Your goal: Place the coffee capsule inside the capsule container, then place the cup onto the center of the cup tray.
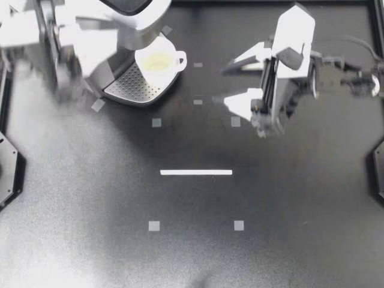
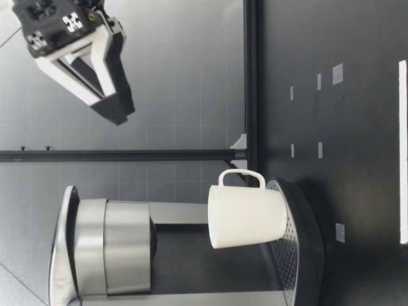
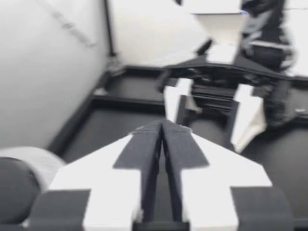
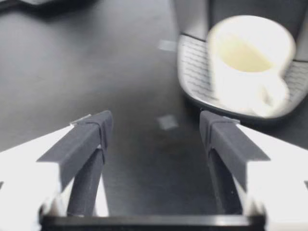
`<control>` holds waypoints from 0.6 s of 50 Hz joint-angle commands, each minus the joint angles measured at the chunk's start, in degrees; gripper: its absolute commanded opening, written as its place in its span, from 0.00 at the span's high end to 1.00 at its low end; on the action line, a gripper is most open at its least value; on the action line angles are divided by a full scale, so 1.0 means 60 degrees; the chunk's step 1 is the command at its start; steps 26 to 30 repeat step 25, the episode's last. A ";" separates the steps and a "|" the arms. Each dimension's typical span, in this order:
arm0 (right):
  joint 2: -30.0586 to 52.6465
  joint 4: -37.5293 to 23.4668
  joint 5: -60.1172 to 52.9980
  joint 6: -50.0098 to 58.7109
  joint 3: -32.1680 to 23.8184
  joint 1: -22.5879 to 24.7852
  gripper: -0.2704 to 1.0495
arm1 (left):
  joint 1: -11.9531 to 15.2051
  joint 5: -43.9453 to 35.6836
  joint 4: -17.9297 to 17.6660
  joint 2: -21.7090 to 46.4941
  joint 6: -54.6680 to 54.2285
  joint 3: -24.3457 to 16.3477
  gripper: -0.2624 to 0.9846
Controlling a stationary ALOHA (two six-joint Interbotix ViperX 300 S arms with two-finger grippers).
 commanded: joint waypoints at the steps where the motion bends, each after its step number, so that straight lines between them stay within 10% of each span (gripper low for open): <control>1: -0.0278 0.0015 -0.0410 0.0029 -0.0103 0.0352 0.29 | -0.0190 -0.0688 -0.0029 -0.0220 -0.0103 0.0234 0.67; 30: -0.1597 -0.0161 -0.3252 0.0044 0.0645 0.2007 0.46 | -0.0454 -0.1934 -0.0029 -0.0234 -0.0513 0.0850 0.67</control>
